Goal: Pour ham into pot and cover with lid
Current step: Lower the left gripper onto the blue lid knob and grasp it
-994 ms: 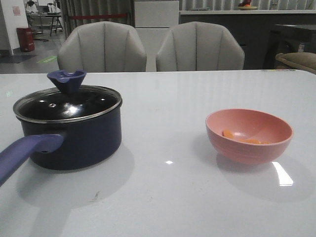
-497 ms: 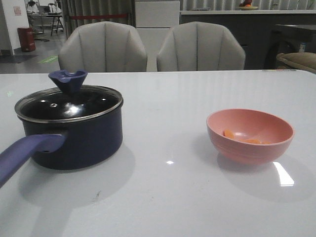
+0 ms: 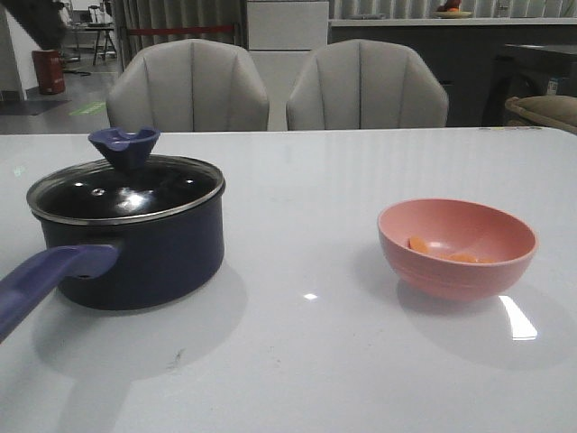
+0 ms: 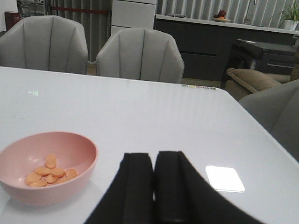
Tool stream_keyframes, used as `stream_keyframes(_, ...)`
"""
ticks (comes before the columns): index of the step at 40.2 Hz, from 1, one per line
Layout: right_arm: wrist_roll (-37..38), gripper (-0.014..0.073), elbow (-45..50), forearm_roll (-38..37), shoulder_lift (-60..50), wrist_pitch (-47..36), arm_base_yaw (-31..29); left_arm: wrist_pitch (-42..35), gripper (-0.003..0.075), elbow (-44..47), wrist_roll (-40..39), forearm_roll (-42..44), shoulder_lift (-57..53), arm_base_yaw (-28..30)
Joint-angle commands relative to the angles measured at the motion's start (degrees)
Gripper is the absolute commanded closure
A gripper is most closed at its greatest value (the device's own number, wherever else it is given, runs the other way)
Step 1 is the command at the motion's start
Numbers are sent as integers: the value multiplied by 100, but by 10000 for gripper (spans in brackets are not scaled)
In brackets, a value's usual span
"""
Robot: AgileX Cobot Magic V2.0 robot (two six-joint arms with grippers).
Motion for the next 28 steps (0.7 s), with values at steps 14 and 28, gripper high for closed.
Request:
stream_keyframes(14, -35, 445, -29, -59, -115, -447, -29, 744, 94, -1805, -1241, 794, 1600, -838)
stream_keyframes(28, -35, 445, -29, -59, -115, -447, -29, 913, 94, -2084, -1685, 1089, 2166, -828)
